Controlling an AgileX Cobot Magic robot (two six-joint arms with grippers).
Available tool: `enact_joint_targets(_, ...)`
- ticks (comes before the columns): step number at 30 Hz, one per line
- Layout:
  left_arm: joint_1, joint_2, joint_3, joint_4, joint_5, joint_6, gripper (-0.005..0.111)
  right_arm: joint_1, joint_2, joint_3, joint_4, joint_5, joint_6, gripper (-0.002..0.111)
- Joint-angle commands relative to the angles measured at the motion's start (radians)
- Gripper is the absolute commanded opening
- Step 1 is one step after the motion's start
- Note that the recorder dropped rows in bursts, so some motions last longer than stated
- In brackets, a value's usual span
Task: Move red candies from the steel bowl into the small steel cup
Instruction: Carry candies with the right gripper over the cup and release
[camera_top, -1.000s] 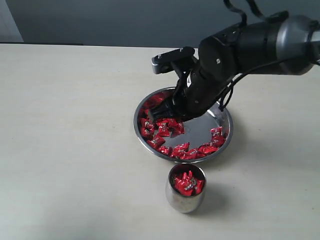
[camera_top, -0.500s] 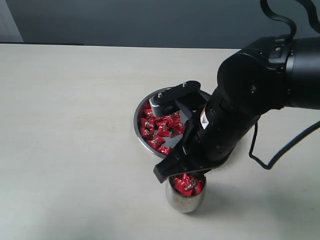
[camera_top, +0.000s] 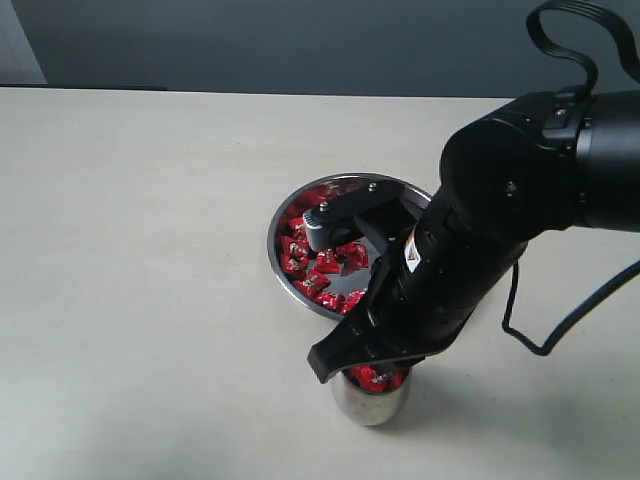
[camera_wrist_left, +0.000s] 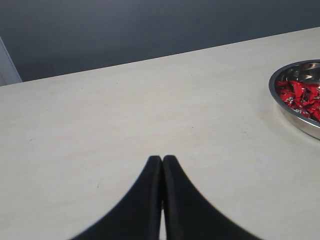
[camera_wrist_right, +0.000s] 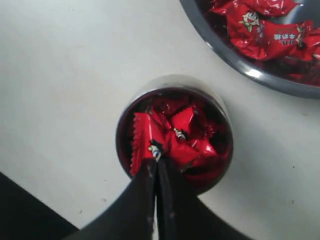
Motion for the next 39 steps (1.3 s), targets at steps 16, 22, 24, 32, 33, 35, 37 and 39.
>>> enact_joint_targets(16, -0.005, -0.004, -0.001, -0.001, -0.006, -0.006, 0.000, 0.001, 0.069, 0.005, 0.016, -0.008, -0.013, 0.000)
enact_joint_targets(22, -0.005, -0.004, -0.001, -0.001, -0.006, -0.006, 0.000, 0.001, 0.064, 0.005, 0.016, -0.021, -0.035, 0.001)
enact_joint_targets(24, -0.005, -0.004, -0.001, -0.001, -0.006, -0.006, 0.000, 0.001, 0.059, 0.005, 0.016, -0.012, -0.040, 0.001)
enact_joint_targets(32, -0.005, -0.004, -0.001, -0.001, -0.006, -0.006, 0.000, 0.001, 0.048, 0.005, 0.016, 0.002, -0.076, 0.003)
enact_joint_targets(33, -0.005, -0.004, -0.001, -0.001, -0.006, -0.006, 0.000, 0.001, 0.048, 0.005, 0.019, 0.005, -0.081, 0.007)
enact_joint_targets(35, -0.005, -0.004, -0.001, -0.001, -0.006, -0.006, 0.000, 0.001, 0.048, 0.005, 0.021, 0.009, -0.090, 0.018)
enact_joint_targets(37, -0.005, -0.004, -0.001, -0.001, -0.006, -0.006, 0.000, 0.001, 0.048, 0.005, 0.023, 0.009, -0.094, 0.025)
enact_joint_targets(39, -0.005, -0.004, -0.001, -0.001, -0.006, -0.006, 0.000, 0.001, 0.048, 0.005, 0.023, 0.009, -0.094, 0.029)
